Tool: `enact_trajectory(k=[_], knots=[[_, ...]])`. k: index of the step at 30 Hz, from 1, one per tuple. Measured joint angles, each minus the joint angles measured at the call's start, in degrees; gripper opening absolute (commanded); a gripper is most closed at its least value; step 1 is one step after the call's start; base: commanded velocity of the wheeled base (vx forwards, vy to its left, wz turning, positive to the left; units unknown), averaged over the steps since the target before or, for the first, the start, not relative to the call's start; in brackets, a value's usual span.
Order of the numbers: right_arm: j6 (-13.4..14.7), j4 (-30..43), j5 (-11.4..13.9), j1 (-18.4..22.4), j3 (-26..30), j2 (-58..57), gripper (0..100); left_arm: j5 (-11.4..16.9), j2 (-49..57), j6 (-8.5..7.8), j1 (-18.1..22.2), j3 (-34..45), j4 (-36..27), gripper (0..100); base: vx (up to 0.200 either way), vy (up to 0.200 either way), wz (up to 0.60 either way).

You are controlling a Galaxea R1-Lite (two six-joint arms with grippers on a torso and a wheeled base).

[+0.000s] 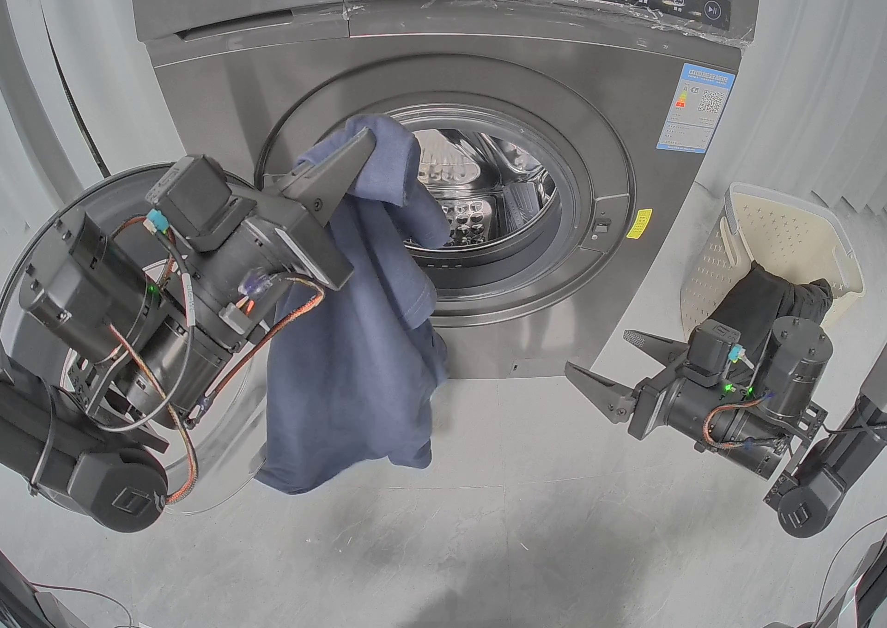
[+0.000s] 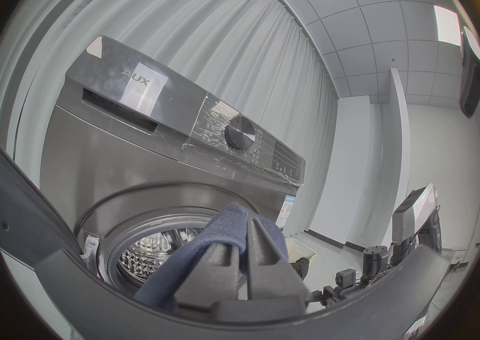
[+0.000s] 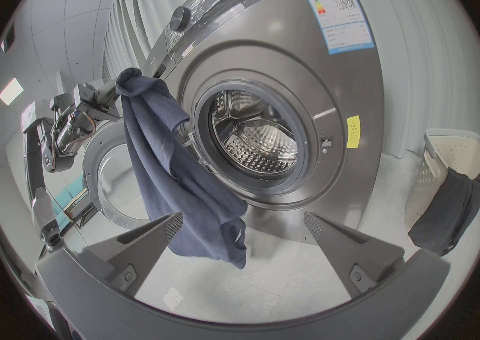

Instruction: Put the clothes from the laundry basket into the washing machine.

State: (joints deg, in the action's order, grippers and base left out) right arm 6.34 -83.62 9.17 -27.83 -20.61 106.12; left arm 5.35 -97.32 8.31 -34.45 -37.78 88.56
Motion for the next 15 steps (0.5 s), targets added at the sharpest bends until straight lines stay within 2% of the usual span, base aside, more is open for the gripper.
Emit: enact_trajectory(k=[6,15], knots=[[0.3,-0.6,-0.2,-3.8,-3.3,2.7,100,0.0,-0.3,0.0,0.0,0.0,0.0,0,0.0,0.0,0.0],[0.6,-0.7,-0.6,-9.7,-11.8,9.6,100,0.0,-0.5,-0.06,-0.5,0.0,0.0,0,0.0,0.0,0.0]])
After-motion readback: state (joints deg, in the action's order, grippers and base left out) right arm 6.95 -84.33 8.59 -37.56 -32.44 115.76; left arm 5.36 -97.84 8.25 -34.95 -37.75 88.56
